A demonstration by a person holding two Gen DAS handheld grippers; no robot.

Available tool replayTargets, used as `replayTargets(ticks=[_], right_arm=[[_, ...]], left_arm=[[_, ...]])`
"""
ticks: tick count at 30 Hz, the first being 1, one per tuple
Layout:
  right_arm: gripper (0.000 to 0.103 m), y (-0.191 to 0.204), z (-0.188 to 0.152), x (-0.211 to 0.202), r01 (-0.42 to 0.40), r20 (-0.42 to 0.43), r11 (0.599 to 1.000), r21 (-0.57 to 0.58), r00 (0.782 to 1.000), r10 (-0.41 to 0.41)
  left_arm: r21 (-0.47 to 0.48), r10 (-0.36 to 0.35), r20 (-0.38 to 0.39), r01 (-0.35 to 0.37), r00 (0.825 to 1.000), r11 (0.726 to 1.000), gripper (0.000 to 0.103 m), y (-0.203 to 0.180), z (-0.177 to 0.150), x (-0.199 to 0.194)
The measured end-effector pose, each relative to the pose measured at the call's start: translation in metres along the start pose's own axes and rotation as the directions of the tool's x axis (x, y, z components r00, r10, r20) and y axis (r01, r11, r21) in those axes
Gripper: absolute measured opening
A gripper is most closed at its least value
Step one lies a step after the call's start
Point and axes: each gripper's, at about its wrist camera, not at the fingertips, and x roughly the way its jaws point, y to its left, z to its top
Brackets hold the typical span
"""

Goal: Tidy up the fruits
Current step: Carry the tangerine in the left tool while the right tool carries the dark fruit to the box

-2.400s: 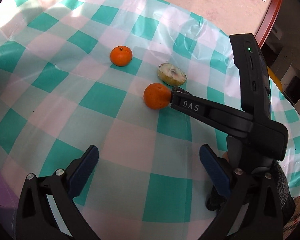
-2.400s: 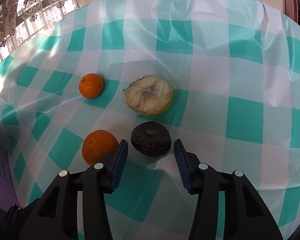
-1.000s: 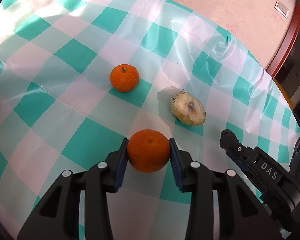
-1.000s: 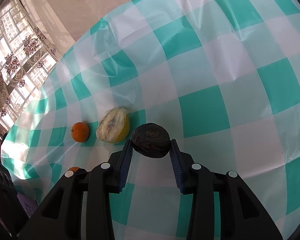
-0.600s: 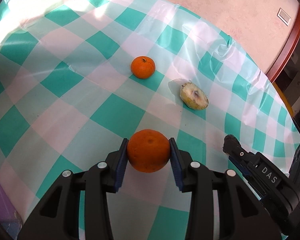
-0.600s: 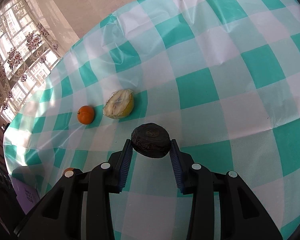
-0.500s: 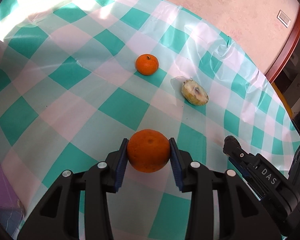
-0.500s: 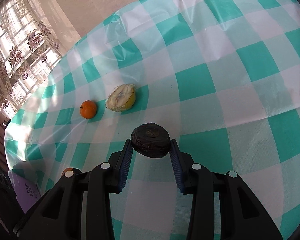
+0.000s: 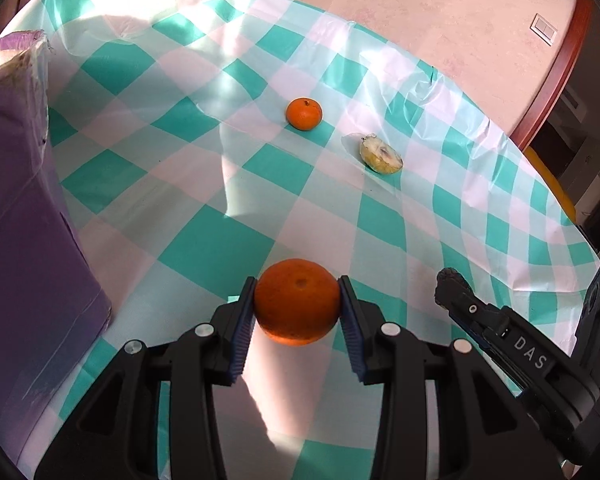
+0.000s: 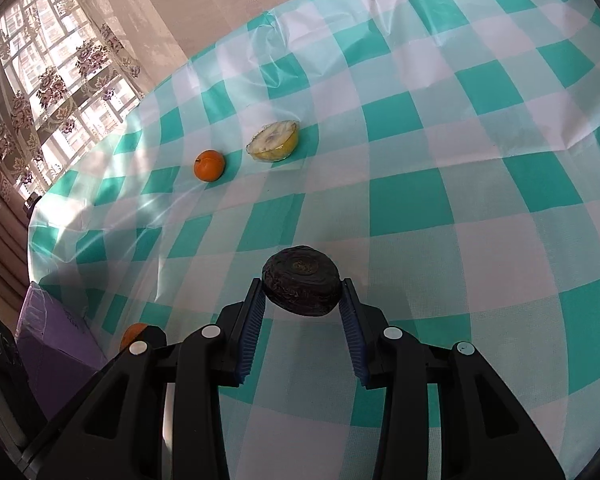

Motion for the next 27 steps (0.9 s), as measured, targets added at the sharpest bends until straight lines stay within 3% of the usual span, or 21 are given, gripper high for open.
replayTargets(ticks=[10, 16, 27], right_arm=[[0.039, 0.008, -0.033, -0.020, -0.008, -0.041, 1.000, -0.008, 0.999, 0.008], [0.039, 0.021, -0.051, -0.036, -0.035, -0.023, 0.998, -0.060, 0.999, 0.034], [0.038, 0.039, -0.073, -0.056, -0.104, -0.013, 0.986, -0.128, 0.995, 0.104]], left_arm=[[0.041, -0.039, 0.010, 0.039, 0.999, 0.998, 0.040, 0.010, -0.035, -0.043], [0.049, -0.076, 0.030, 0.074, 0.997, 0.996, 0.040, 0.017, -0.047, -0.063], [0.157, -0.076, 0.130, 0.055, 0.989, 0.986, 0.040, 0.008, -0.073, -0.104]])
